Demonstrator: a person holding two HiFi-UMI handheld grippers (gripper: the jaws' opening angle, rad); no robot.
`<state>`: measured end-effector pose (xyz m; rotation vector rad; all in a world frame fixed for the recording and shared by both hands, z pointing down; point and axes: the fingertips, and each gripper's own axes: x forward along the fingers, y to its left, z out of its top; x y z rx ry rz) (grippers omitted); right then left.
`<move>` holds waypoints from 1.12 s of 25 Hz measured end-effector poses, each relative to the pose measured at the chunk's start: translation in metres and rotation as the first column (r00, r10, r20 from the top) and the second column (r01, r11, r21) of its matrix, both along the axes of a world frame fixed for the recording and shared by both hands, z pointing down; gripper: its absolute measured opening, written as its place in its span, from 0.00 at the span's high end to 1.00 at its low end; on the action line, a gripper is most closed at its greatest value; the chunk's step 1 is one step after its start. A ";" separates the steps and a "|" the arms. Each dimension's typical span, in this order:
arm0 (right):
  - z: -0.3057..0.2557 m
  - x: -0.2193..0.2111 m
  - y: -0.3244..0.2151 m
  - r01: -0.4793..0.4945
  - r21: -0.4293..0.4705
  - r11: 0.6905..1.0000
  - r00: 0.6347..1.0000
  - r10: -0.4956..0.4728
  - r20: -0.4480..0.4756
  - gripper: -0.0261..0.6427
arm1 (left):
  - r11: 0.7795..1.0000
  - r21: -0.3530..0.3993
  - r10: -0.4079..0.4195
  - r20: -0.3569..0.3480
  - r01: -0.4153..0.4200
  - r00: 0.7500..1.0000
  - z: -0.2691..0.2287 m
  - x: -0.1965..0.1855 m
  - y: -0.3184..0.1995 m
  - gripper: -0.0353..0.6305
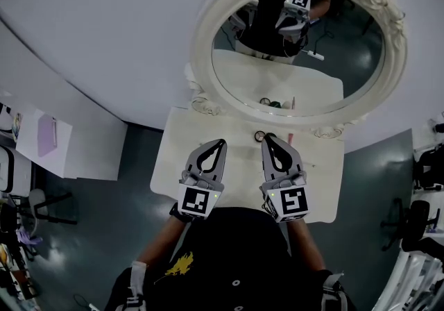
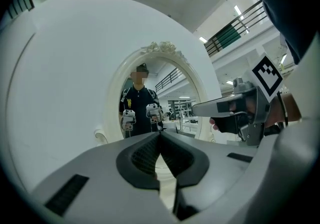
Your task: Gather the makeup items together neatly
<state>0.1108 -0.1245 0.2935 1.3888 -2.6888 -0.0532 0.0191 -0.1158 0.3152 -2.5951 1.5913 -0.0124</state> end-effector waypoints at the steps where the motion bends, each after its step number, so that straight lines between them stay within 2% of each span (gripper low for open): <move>1: 0.000 0.000 -0.001 0.000 0.000 1.000 1.000 0.000 0.001 0.94 | 1.000 0.004 -0.001 0.002 0.001 1.000 -0.001 -0.001 -0.001 0.93; 4: 0.000 0.001 -0.002 -0.006 -0.001 1.000 1.000 0.006 0.003 0.94 | 1.000 0.015 -0.002 0.016 0.001 1.000 -0.003 -0.002 -0.004 0.93; 9: -0.002 0.001 -0.004 -0.011 0.003 1.000 1.000 0.011 0.001 0.94 | 1.000 -0.007 0.012 -0.009 -0.012 1.000 0.000 0.002 -0.003 0.93; 13: -0.001 0.003 -0.005 -0.012 0.004 1.000 1.000 0.012 0.000 0.94 | 0.996 -0.086 0.033 0.032 -0.031 0.999 0.013 0.009 0.001 0.93; 16: -0.002 0.005 -0.005 -0.017 0.004 1.000 1.000 0.017 0.002 0.94 | 0.999 -0.009 0.041 0.012 -0.040 0.999 0.002 0.013 -0.003 0.93; 18: -0.001 0.006 -0.005 -0.020 0.004 1.000 1.000 0.020 0.003 0.94 | 0.999 0.004 0.045 0.011 -0.045 0.999 0.001 0.014 -0.004 0.93; 25: -0.002 0.008 -0.003 -0.022 0.005 1.000 1.000 0.022 -0.004 0.94 | 0.994 -0.098 0.064 0.058 -0.058 0.996 0.016 0.018 0.004 0.93; 28: -0.001 0.007 -0.001 -0.025 0.000 1.000 1.000 0.025 -0.004 0.94 | 0.992 -0.116 0.065 0.062 -0.058 0.996 0.018 0.017 0.006 0.93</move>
